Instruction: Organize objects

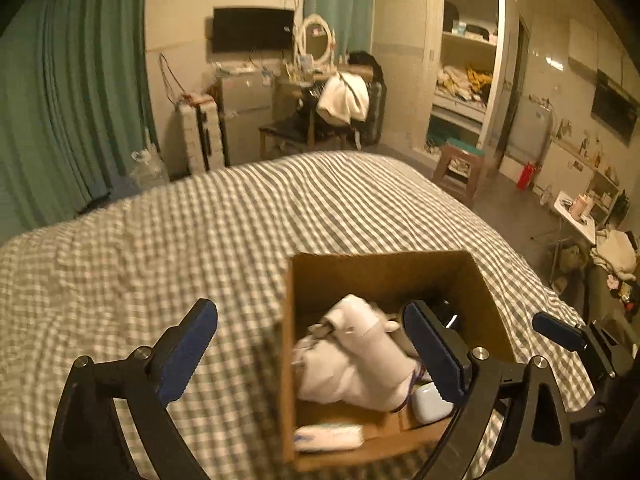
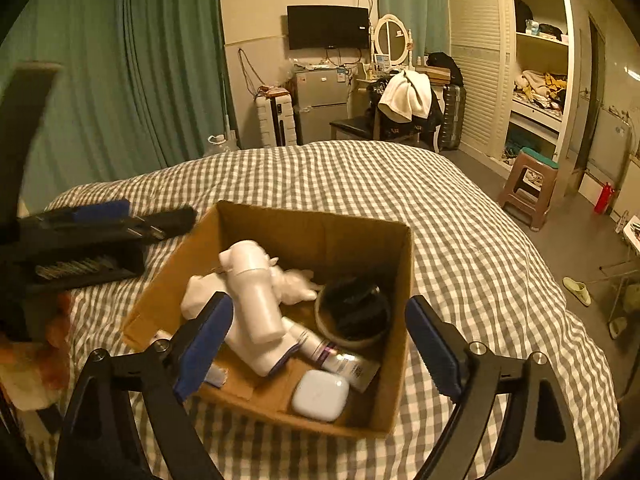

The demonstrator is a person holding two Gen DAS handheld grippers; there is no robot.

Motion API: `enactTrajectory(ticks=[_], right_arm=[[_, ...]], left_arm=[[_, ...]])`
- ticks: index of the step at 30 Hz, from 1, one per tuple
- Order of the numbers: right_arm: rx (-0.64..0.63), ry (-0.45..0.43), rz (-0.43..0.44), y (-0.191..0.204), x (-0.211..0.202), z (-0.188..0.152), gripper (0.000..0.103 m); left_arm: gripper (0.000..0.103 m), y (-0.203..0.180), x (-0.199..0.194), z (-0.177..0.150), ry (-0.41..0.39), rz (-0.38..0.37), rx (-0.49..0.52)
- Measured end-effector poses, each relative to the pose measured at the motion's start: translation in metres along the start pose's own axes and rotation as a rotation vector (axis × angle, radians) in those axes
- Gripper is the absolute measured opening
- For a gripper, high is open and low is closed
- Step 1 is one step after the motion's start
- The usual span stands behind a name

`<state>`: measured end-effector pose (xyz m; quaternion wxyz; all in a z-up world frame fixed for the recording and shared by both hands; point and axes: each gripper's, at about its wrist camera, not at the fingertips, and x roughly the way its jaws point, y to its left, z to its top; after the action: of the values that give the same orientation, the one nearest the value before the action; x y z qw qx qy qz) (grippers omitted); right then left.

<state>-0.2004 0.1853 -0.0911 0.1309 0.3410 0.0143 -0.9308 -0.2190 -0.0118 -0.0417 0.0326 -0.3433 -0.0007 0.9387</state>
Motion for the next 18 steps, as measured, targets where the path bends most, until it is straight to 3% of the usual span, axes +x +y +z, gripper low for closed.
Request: enactTrajectory(ticks=[5,12,18], right_arm=[[0.021,-0.048,0.043,0.017,-0.039,0.009,0.088],[-0.031,-0.174,-0.045,0.032,-0.115,0.028,0.094],[-0.004,-0.235,-0.128,0.021,-0.173,0.028,0.098]], left_arm=[[0.102,0.015,-0.058,0.001,-0.094,0.021,-0.008],[0.103,0.004,-0.121,0.017,-0.192,0.027,0.069],[0.103,-0.014,-0.162,0.006,-0.263,-0.010,0.082]])
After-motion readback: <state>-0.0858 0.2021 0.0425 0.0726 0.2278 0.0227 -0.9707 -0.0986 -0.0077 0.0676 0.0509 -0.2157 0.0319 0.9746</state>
